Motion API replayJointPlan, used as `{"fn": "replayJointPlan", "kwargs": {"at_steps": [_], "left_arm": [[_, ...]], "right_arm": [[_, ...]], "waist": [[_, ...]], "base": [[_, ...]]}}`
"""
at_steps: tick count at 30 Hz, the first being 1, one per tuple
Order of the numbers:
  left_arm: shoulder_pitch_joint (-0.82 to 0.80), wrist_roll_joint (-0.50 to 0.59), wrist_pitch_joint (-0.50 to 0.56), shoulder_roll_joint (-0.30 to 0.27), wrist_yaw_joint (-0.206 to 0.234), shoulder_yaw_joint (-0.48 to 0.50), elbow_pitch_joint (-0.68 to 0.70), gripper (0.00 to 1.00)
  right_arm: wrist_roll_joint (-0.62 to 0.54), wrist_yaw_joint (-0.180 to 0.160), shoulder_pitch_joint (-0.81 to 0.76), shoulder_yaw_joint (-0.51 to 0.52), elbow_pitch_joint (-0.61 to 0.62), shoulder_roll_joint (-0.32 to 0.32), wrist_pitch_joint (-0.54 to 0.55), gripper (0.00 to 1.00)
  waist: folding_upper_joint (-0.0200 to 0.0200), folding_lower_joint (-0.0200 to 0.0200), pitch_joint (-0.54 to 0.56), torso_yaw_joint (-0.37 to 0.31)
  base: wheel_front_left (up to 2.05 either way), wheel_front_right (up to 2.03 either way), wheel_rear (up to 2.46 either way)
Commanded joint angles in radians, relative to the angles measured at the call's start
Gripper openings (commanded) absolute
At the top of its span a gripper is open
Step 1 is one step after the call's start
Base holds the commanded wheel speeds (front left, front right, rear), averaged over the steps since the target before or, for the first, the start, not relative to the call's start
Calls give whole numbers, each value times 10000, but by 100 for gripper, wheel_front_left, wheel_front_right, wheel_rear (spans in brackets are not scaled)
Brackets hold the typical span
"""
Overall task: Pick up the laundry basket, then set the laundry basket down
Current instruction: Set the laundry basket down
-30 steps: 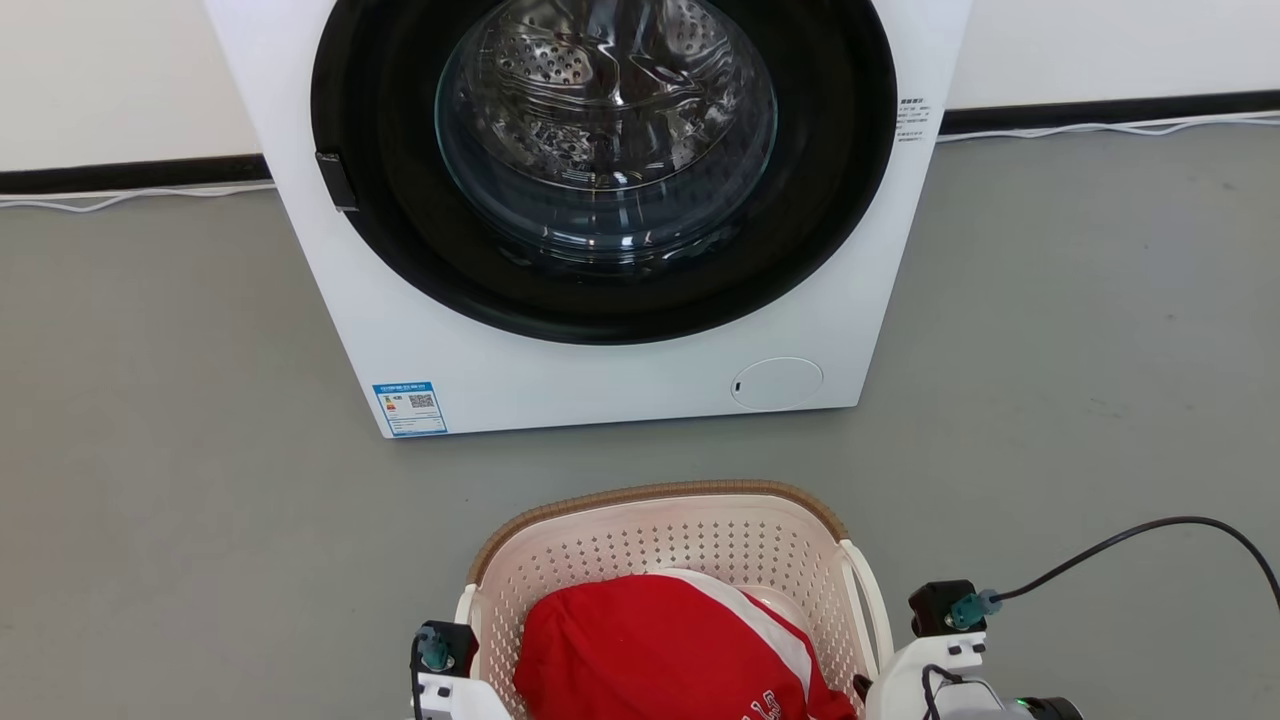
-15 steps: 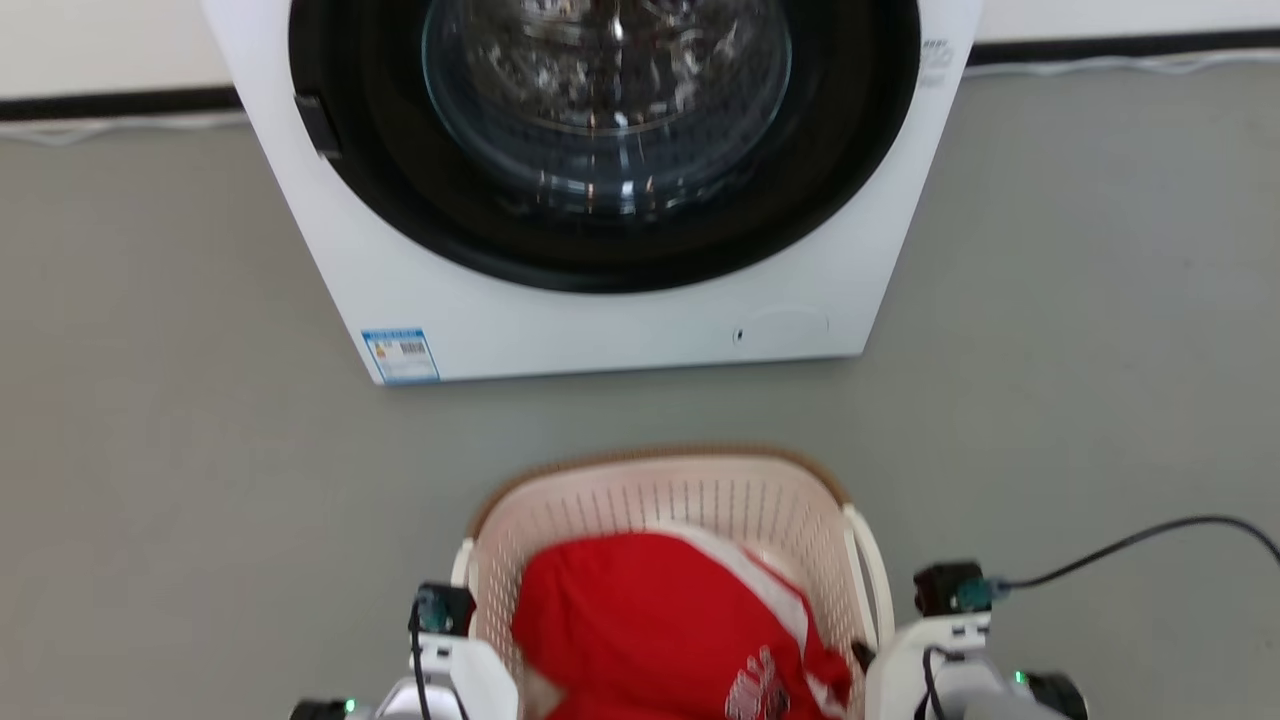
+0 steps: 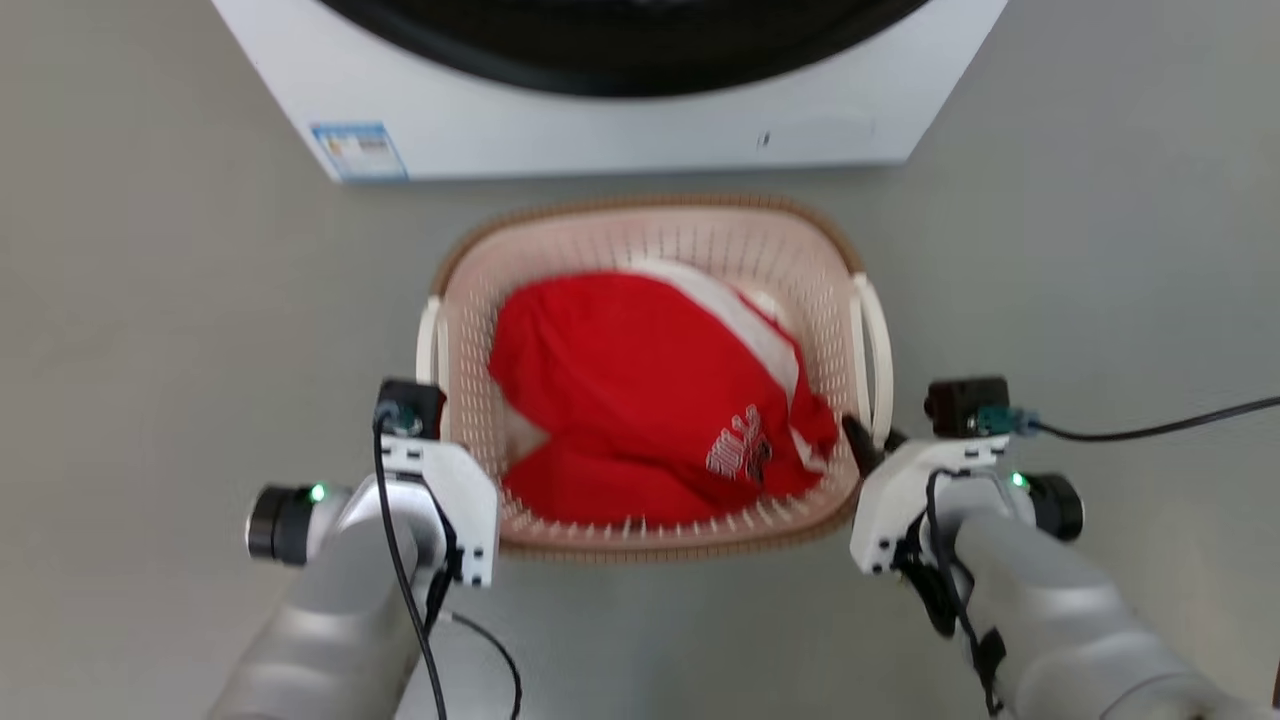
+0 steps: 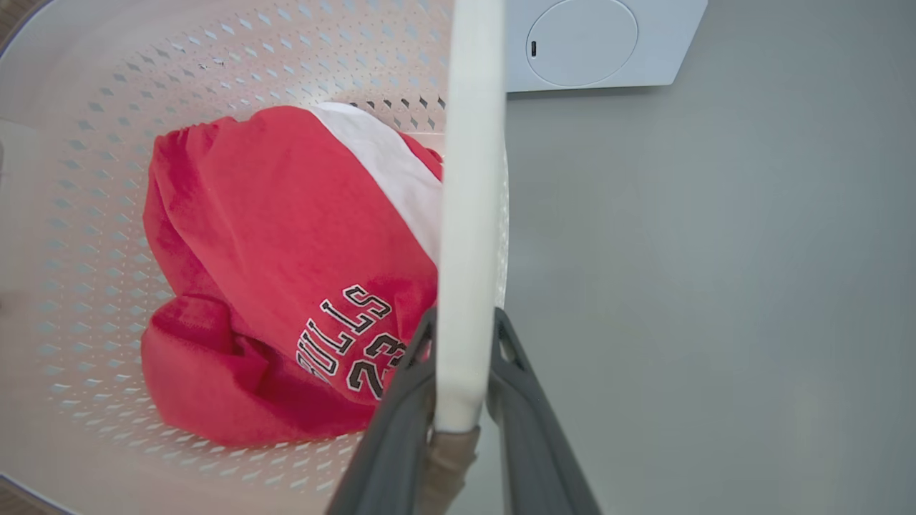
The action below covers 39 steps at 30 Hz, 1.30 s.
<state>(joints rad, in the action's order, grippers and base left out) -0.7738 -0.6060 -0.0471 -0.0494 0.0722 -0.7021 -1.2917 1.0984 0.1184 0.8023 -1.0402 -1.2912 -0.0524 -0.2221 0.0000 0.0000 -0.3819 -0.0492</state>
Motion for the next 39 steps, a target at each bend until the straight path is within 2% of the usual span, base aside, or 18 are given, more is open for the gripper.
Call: {"fn": "replayJointPlan", "kwargs": {"at_steps": [1, 5, 14, 21, 31, 39], "left_arm": [[-362, 220, -238, -435, 225, 105, 22, 0], [-888, 196, -697, -616, 251, 173, 25, 0], [-1800, 181, -1364, -863, 343, 237, 23, 0], [-2568, 200, -1704, -1021, 315, 235, 22, 0], [-3095, 197, -1929, -1030, 328, 187, 20, 0], [-3330, 168, -2027, -977, 382, 148, 17, 0]], "right_arm": [[-194, 123, 246, -47, 138, 22, -323, 0], [-332, 123, 778, 155, 96, 22, -385, 0], [-1181, 123, 1835, 1350, 81, 22, -394, 0], [-2516, 123, 2420, 2871, 206, 22, -395, 0], [-4820, 123, 2194, 5165, 839, 22, -395, 0], [-5928, 123, 1796, 6263, 1353, 22, -396, 0]], "waist": [[0, 0, -940, 234], [0, 0, -1719, 245], [0, 0, -3088, 248], [0, 0, -4140, 179], [0, 0, -4874, 159], [0, 0, -5091, 197]], "base": [[0, 0, 0], [0, 0, 0], [0, 0, 0], [0, 0, 0], [0, 0, 0], [0, 0, 0]]}}
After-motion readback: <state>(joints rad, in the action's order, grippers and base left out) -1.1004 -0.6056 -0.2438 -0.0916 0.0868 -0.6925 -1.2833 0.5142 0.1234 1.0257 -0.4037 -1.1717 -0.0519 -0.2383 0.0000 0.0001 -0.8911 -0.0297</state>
